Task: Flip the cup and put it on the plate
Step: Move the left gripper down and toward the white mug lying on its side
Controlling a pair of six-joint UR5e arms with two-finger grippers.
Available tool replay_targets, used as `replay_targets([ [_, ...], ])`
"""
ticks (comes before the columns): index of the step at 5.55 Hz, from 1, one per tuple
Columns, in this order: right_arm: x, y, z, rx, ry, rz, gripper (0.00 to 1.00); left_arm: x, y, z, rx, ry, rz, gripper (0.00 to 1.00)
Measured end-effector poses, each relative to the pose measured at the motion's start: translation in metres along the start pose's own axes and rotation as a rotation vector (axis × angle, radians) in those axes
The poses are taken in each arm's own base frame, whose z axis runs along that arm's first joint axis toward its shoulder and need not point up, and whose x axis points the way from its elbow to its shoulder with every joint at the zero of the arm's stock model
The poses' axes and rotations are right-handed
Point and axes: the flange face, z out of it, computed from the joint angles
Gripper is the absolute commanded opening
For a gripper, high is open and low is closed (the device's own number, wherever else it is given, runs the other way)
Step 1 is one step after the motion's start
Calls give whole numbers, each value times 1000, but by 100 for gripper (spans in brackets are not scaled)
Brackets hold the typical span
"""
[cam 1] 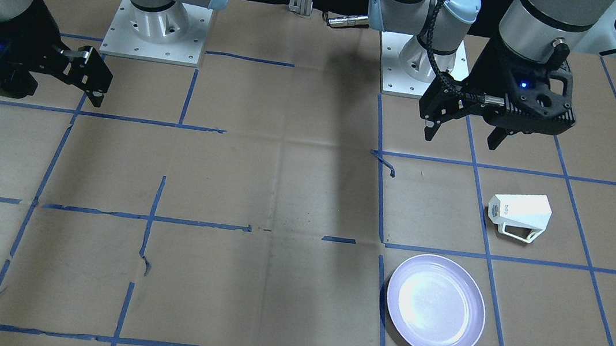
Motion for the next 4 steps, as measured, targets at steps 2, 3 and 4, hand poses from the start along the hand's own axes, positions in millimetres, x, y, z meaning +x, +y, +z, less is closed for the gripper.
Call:
replay_targets([
  [2,0,0,0,0,0,0,100,-1,1,-1,4,-2,-1,98],
  [3,0,0,0,0,0,0,100,-3,2,-4,8,-3,-1,98],
  [4,0,0,0,0,0,0,100,-12,5,-7,9,-5,-10,98],
])
